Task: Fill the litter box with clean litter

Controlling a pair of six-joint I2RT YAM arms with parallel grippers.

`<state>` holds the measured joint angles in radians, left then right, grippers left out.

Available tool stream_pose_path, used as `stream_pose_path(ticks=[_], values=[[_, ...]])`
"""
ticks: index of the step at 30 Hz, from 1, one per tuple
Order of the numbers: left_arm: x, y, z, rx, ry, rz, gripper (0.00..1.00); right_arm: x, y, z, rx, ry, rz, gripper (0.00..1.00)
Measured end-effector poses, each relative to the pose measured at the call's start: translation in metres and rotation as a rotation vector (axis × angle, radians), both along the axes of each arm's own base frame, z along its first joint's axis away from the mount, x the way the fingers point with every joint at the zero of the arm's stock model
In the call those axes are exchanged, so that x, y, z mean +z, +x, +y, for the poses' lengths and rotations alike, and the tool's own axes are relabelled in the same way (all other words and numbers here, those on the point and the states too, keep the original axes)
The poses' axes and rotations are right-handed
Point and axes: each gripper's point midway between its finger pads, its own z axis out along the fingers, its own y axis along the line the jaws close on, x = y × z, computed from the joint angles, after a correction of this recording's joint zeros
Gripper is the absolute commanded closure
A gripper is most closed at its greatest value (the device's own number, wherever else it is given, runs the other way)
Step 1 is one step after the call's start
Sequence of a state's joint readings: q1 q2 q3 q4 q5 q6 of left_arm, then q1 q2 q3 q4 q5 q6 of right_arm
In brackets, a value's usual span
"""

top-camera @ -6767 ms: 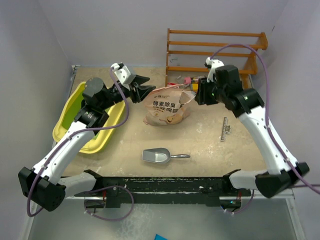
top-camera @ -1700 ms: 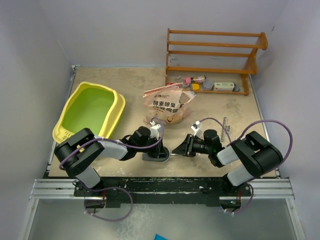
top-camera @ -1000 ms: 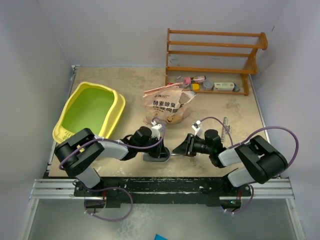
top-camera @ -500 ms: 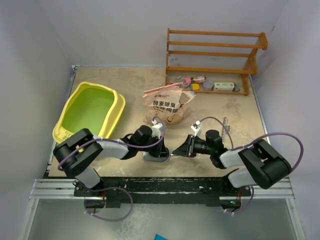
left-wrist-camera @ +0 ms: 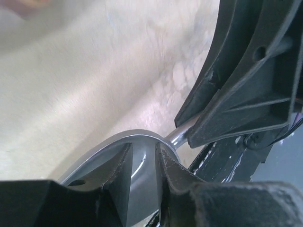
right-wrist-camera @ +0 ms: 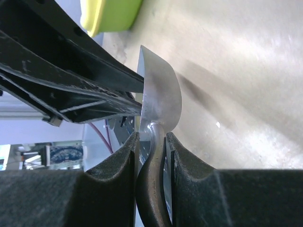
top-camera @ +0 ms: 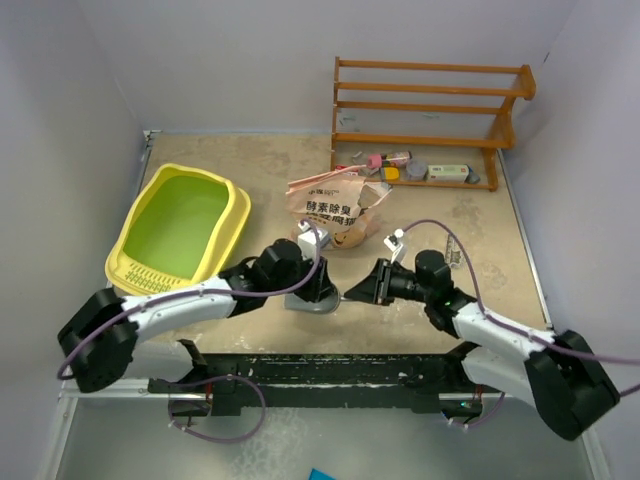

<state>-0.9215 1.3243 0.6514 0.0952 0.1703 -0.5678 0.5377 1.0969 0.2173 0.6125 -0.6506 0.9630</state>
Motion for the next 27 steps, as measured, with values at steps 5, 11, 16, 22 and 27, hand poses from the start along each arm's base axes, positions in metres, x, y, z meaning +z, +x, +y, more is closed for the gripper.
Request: stream_pose_path(ticks=[5, 11, 16, 22, 27], values=[[0.079, 0.021, 0.005, 0.029, -0.047, -0.203, 0.70, 0.048, 0.012, -0.005, -0.012, -0.084, -0.128, 1.00], [0.164, 0.037, 0.009, 0.043, -0.074, -0.395, 0.68, 0.085, 0.023, -0.018, -0.034, -0.235, -0.193, 1.00], [0.202, 0.046, 0.019, 0.048, -0.023, -0.498, 0.66, 0.101, 0.025, -0.035, -0.047, -0.365, -0.197, 1.00], [0.238, 0.059, 0.034, 0.069, 0.056, -0.634, 0.52, 0.151, 0.034, -0.048, -0.063, -0.457, -0.283, 1.00], [0.248, 0.074, 0.039, 0.058, 0.156, -0.702, 0.49, 0.177, 0.039, -0.059, -0.081, -0.521, -0.335, 1.00]])
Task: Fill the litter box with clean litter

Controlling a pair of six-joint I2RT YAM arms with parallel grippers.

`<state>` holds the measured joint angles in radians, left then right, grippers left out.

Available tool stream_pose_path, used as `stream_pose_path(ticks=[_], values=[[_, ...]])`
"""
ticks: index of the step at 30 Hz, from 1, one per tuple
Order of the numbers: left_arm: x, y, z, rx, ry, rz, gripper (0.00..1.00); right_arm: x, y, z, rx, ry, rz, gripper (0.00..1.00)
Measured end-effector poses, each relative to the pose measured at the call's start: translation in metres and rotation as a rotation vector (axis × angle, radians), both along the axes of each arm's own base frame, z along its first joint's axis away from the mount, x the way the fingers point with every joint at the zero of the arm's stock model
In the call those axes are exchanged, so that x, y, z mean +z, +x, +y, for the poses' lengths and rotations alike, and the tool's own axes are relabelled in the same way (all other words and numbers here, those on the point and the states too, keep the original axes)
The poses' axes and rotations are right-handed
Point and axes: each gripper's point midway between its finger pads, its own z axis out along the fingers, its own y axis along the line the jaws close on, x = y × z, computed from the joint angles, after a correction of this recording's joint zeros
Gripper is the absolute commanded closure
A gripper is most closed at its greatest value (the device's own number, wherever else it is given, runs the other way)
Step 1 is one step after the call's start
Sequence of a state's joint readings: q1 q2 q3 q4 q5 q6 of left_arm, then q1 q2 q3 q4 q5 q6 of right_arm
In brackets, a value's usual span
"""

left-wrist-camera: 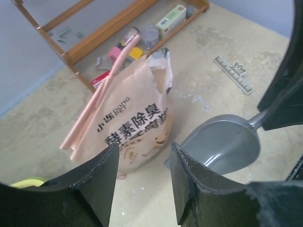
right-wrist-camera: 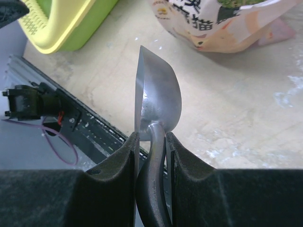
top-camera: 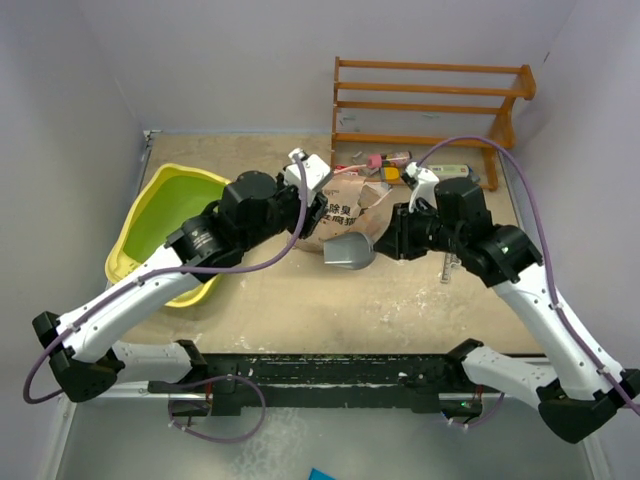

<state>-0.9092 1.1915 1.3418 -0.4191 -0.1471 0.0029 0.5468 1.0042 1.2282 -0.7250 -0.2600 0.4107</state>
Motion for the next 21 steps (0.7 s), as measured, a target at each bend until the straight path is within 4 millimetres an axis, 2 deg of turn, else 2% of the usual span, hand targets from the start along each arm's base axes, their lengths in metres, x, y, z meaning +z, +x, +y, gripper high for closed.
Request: stream_pose_path(ticks=[4, 8, 12, 16, 18, 21], values=[[0.001, 0.019, 0.005, 0.016, 0.059, -0.008, 0.47, 0.013, 0.009, -0.009, -0.021, -0.079, -0.012, 1.00], [0.000, 0.036, 0.019, 0.028, 0.083, -0.002, 0.41, 0.043, 0.029, -0.016, -0.048, -0.137, -0.067, 1.00], [0.004, 0.048, 0.033, 0.034, 0.091, -0.011, 0.22, 0.083, 0.054, -0.027, -0.095, -0.175, -0.159, 1.00], [0.000, 0.055, 0.037, 0.008, 0.110, -0.013, 0.03, 0.112, 0.081, -0.052, -0.168, -0.190, -0.216, 1.00], [-0.006, 0.059, 0.036, -0.011, 0.122, -0.007, 0.01, 0.116, 0.095, -0.065, -0.205, -0.207, -0.221, 1.00], [-0.021, 0.068, 0.033, -0.052, 0.143, 0.021, 0.01, 0.109, 0.114, -0.075, -0.224, -0.249, -0.194, 1.00]])
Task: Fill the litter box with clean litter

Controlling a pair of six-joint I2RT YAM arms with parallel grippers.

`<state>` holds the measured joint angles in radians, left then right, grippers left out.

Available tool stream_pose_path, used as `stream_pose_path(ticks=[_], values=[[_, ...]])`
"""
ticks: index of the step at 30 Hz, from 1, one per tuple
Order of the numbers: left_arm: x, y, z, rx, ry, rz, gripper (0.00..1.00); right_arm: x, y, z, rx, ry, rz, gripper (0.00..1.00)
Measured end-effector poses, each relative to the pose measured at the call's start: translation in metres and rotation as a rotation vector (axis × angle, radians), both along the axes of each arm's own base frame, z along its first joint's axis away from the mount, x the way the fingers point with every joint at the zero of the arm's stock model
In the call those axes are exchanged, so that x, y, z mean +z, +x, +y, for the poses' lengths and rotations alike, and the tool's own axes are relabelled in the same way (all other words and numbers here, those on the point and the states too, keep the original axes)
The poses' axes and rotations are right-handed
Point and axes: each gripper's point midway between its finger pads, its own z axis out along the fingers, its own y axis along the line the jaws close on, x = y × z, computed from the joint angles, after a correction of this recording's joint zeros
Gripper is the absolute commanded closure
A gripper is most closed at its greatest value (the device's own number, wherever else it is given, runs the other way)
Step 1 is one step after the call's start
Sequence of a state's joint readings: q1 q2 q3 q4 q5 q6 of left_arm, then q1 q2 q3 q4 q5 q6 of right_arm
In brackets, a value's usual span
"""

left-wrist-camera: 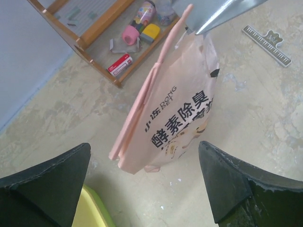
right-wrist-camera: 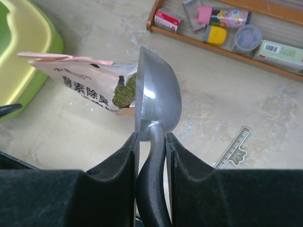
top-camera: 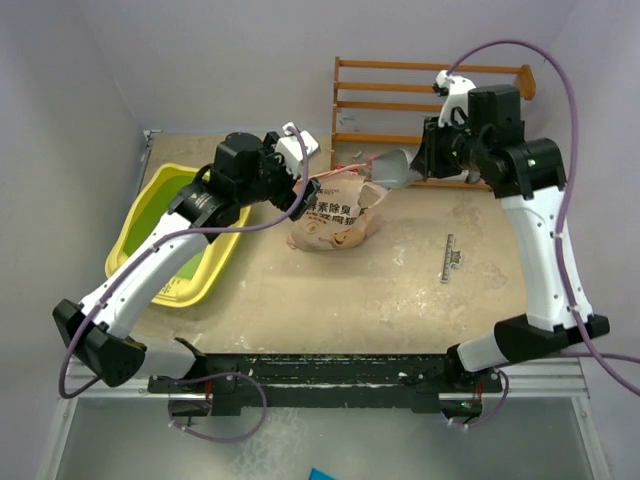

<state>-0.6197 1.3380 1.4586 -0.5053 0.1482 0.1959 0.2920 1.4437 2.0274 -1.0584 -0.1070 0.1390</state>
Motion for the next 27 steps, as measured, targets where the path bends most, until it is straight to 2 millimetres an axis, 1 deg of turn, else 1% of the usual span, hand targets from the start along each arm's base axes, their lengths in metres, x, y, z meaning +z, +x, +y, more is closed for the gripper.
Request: stream_pose_path(ticks=[4, 6, 8, 11, 14, 16, 18, 22, 24, 26, 27], values=[[-0.022, 0.022, 0.008, -0.005, 0.006, 0.056, 0.01, -0.026, 0.016, 0.004, 0.019, -0.047, 0.076, 1.00], [-0.027, 0.034, 0.015, 0.004, -0.006, 0.071, 0.01, -0.037, 0.020, 0.004, 0.026, -0.067, 0.111, 1.00], [-0.029, 0.047, 0.021, 0.002, -0.029, 0.078, 0.01, -0.045, 0.022, 0.004, 0.033, -0.082, 0.139, 1.00], [-0.024, 0.062, 0.022, -0.034, -0.071, 0.078, 0.01, -0.047, 0.025, 0.003, 0.044, -0.084, 0.150, 1.00], [-0.019, 0.072, 0.010, -0.117, -0.111, 0.075, 0.01, -0.040, 0.027, 0.001, 0.052, -0.072, 0.133, 1.00], [-0.024, 0.072, 0.001, -0.185, -0.128, 0.095, 0.00, -0.037, 0.028, 0.000, 0.054, -0.066, 0.125, 1.00], [-0.033, 0.068, -0.009, -0.252, -0.144, 0.130, 0.01, -0.037, 0.028, 0.000, 0.063, -0.058, 0.125, 1.00], [-0.047, 0.056, -0.020, -0.351, -0.166, 0.194, 0.04, -0.038, 0.028, 0.003, 0.081, -0.049, 0.134, 1.00], [-0.049, 0.051, -0.022, -0.383, -0.169, 0.209, 0.07, -0.039, 0.028, 0.005, 0.089, -0.044, 0.142, 1.00], [-0.049, 0.048, -0.023, -0.402, -0.172, 0.209, 0.14, -0.040, 0.027, 0.007, 0.101, -0.038, 0.152, 1.00], [-0.049, 0.047, -0.024, -0.408, -0.172, 0.208, 0.19, -0.042, 0.026, 0.008, 0.105, -0.036, 0.160, 1.00]])
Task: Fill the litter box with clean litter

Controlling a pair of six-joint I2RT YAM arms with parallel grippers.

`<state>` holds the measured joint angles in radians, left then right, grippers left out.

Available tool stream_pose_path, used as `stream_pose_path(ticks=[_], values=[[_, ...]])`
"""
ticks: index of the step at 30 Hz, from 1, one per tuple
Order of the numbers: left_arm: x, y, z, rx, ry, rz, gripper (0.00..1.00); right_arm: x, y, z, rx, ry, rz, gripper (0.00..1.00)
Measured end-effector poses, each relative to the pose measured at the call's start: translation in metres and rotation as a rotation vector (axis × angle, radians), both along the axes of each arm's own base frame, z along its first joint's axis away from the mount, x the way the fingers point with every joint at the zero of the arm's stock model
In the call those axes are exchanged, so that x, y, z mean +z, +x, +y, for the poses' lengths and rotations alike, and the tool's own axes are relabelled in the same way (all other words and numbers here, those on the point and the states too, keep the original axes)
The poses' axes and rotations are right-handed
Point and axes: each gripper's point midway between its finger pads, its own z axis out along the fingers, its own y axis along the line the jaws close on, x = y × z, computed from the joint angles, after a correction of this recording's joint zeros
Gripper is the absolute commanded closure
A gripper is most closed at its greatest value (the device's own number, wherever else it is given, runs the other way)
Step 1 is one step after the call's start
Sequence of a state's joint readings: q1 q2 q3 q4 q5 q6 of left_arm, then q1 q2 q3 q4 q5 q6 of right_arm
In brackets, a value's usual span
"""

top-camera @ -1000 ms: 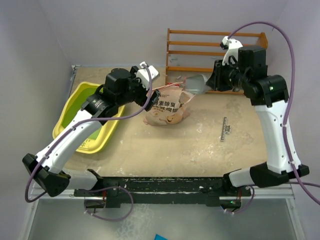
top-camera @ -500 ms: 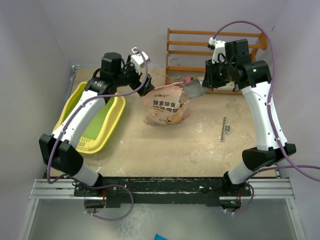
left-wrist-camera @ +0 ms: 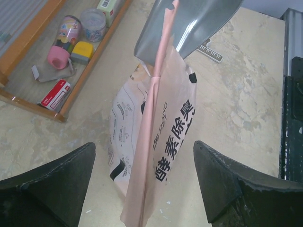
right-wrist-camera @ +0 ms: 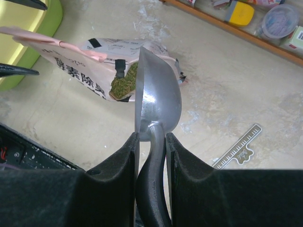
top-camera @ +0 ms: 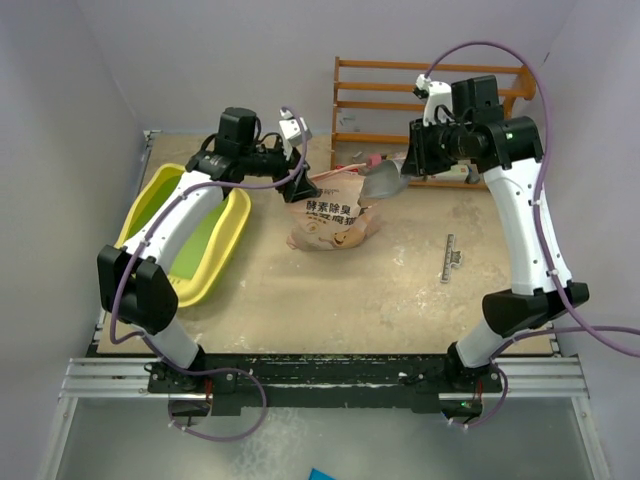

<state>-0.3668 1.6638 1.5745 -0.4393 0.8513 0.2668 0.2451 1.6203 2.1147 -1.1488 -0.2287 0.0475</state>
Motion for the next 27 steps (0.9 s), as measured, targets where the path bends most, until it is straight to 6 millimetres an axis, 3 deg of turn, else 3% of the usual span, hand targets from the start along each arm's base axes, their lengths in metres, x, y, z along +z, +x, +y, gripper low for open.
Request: stream_pose_path(ticks=[5, 9, 13, 27], values=[[0.001, -0.001, -0.001, -0.008, -0.002, -0.006, 0.49, -0.008, -0.002, 0.000, 0.003, -0.008, 0.034, 1.00], [0.001, 0.001, -0.001, -0.003, -0.009, -0.009, 0.83, -0.009, -0.003, -0.001, 0.002, -0.012, 0.041, 1.00], [-0.003, 0.003, -0.002, 0.009, -0.013, -0.003, 1.00, -0.010, -0.004, -0.001, 0.002, -0.014, 0.049, 1.00], [0.008, -0.018, -0.002, -0.008, -0.044, 0.026, 1.00, -0.027, -0.008, -0.003, -0.005, -0.024, 0.100, 1.00]])
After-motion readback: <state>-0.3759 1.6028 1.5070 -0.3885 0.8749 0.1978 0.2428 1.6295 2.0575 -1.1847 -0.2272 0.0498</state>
